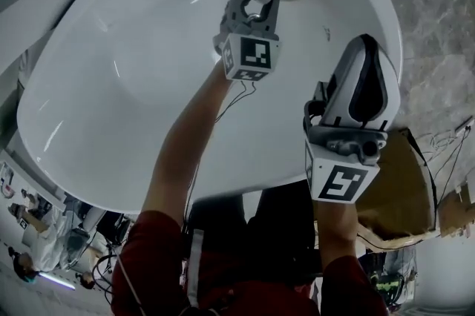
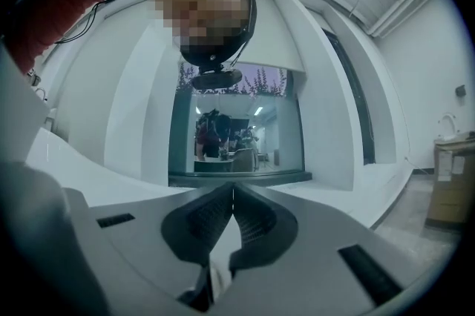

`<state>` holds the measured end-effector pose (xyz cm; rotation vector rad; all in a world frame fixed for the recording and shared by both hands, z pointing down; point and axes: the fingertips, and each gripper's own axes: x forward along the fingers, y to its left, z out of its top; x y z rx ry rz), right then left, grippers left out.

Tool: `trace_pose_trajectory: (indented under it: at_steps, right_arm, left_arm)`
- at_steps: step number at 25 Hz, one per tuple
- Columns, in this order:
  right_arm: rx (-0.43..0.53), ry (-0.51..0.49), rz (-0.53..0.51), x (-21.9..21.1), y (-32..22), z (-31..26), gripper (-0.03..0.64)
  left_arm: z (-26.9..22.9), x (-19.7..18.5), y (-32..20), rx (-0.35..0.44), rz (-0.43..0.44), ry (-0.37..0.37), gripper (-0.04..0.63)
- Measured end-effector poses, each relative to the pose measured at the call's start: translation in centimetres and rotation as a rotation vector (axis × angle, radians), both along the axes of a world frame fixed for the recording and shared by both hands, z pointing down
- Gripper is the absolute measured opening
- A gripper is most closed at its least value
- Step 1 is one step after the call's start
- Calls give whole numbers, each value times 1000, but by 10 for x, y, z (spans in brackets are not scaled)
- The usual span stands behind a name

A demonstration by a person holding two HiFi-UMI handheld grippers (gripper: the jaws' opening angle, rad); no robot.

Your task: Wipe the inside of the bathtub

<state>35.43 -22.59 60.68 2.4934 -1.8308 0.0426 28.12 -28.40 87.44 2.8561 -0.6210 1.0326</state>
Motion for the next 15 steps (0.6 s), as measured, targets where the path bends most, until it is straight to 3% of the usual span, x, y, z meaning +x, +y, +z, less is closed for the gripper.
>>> trace_pose_trajectory:
  at_steps: [15]
  right_arm:
    - [-36, -21, -43, -8, -14, 43, 12]
  left_arm:
    - [143, -54, 13, -175, -72, -221, 94]
